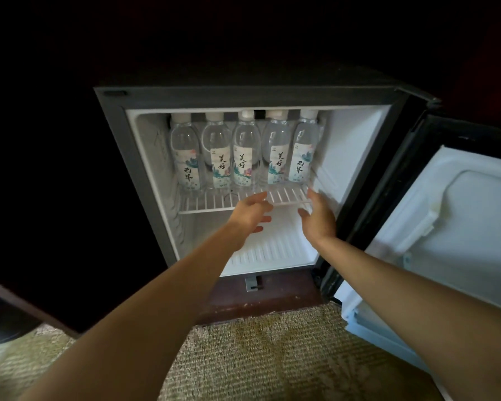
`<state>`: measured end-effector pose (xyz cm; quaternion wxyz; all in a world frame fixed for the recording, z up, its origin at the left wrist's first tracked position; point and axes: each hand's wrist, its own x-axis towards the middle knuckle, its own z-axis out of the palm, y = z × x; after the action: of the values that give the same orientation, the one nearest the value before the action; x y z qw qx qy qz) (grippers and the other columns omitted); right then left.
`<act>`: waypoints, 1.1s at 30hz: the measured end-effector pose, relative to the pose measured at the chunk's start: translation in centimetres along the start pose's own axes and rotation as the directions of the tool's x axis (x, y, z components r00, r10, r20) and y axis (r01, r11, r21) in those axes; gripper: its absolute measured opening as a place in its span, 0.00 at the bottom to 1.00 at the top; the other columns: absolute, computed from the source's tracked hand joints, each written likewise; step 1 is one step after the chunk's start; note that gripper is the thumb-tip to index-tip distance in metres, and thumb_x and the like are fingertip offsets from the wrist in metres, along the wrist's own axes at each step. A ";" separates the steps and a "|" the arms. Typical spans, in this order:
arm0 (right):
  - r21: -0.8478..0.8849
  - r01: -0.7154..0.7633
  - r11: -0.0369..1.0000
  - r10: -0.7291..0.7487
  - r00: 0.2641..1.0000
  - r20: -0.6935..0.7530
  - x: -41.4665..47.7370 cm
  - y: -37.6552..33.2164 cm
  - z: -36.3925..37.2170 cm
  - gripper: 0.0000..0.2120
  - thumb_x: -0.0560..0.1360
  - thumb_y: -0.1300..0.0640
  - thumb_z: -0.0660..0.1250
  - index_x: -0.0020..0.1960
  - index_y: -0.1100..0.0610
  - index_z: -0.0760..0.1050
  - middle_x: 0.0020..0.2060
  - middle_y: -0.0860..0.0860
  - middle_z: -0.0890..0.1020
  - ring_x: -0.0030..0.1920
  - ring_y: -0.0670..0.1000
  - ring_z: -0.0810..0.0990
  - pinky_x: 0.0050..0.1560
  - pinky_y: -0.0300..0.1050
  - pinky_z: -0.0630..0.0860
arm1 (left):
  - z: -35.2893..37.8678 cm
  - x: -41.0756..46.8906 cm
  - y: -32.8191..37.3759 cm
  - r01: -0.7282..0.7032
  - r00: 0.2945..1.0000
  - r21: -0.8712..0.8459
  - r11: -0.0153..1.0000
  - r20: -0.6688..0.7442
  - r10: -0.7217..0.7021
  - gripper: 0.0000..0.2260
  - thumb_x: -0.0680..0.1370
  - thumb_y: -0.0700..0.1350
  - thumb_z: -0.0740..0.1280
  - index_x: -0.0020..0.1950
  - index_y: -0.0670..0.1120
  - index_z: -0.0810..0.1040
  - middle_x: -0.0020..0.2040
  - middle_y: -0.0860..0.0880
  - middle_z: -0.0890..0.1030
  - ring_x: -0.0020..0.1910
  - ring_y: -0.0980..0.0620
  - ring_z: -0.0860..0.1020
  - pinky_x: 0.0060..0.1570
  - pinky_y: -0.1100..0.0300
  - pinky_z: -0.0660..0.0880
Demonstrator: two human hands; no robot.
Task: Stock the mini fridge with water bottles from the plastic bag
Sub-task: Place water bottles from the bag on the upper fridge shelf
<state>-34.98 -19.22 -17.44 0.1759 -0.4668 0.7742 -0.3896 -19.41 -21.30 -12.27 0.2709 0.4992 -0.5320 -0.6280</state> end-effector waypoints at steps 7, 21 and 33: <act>-0.062 -0.066 0.996 0.072 0.993 0.090 -5.7 -2.8 0.2 0.21 0.78 0.59 0.65 0.69 0.58 0.66 0.66 0.54 0.74 0.64 0.57 0.74 0.59 0.44 0.69 | -0.3 -5.0 -1.0 0.039 0.996 0.049 0.998 -0.085 -0.035 0.14 0.80 0.39 0.61 0.64 0.46 0.76 0.59 0.47 0.79 0.49 0.49 0.78 0.53 0.55 0.74; -0.031 -0.202 0.979 0.199 0.910 0.364 -19.3 -5.3 -0.4 0.15 0.77 0.60 0.64 0.63 0.59 0.77 0.62 0.55 0.78 0.60 0.57 0.77 0.58 0.44 0.73 | -6.0 -17.4 -8.3 0.200 0.888 0.052 0.978 -0.432 -0.159 0.06 0.79 0.37 0.61 0.45 0.39 0.76 0.38 0.41 0.76 0.36 0.46 0.73 0.38 0.57 0.69; 0.430 -0.220 0.876 0.000 0.891 0.455 -26.0 -19.9 -1.8 0.11 0.79 0.61 0.61 0.58 0.62 0.78 0.38 0.51 0.80 0.32 0.45 0.73 0.35 0.35 0.69 | -12.2 -26.2 -4.3 0.010 0.866 0.195 0.981 -0.492 0.089 0.12 0.81 0.42 0.58 0.60 0.44 0.78 0.54 0.46 0.81 0.49 0.50 0.76 0.48 0.57 0.72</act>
<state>-11.39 -1.29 -3.43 0.4768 -0.4400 0.6219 -0.4385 1.84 -2.08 -6.70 0.3629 0.6569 -0.5119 -0.4181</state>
